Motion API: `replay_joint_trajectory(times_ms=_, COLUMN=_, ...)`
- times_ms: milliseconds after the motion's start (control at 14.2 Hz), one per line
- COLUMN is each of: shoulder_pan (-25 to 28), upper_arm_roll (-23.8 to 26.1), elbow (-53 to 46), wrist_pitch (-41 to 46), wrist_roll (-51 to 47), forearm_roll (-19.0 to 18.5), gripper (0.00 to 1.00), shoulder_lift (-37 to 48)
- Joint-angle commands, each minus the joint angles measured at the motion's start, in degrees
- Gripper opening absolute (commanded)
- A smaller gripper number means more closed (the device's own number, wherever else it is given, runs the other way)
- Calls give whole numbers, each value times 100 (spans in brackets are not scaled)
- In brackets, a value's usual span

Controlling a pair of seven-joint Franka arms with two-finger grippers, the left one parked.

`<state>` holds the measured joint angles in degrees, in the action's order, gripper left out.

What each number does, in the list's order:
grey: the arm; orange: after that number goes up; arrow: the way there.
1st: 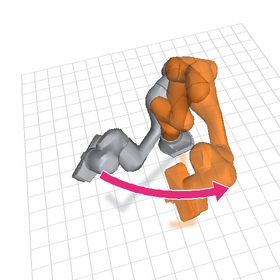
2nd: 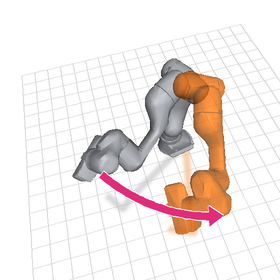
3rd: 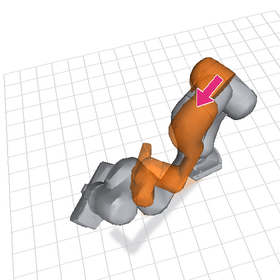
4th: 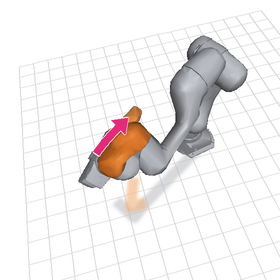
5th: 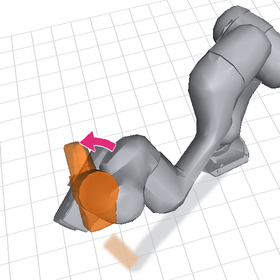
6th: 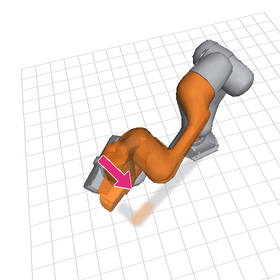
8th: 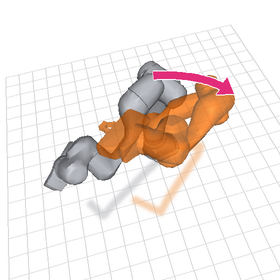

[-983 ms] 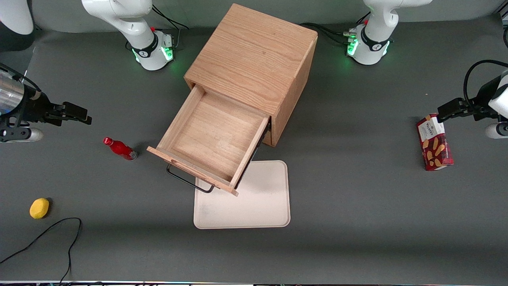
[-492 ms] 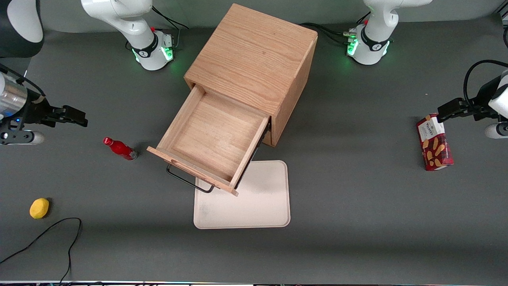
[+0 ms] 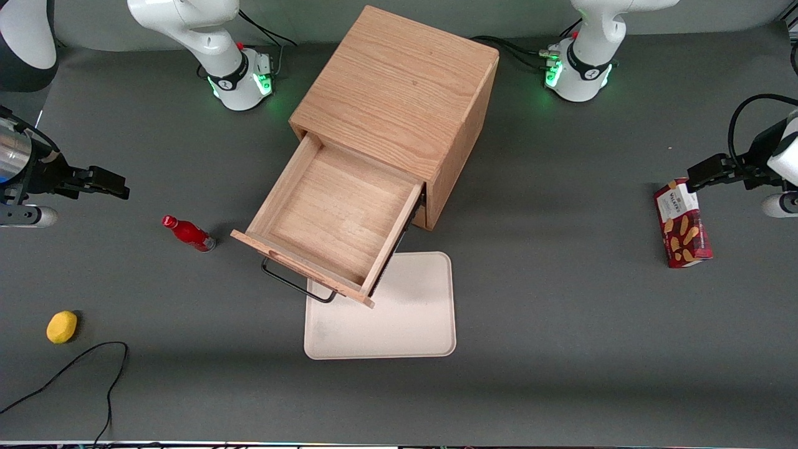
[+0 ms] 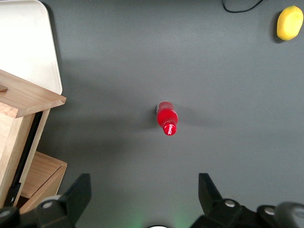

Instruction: Open upper drawer

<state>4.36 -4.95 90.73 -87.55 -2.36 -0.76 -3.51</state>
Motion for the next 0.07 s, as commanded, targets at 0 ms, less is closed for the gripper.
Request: replay_joint_trajectory(times_ms=0, shoulder_pan=56, upper_arm_roll=-76, elbow=-29, wrist_pitch=80, wrist_roll=104, forearm_roll=-91, gripper=100, shoulder_lift=43)
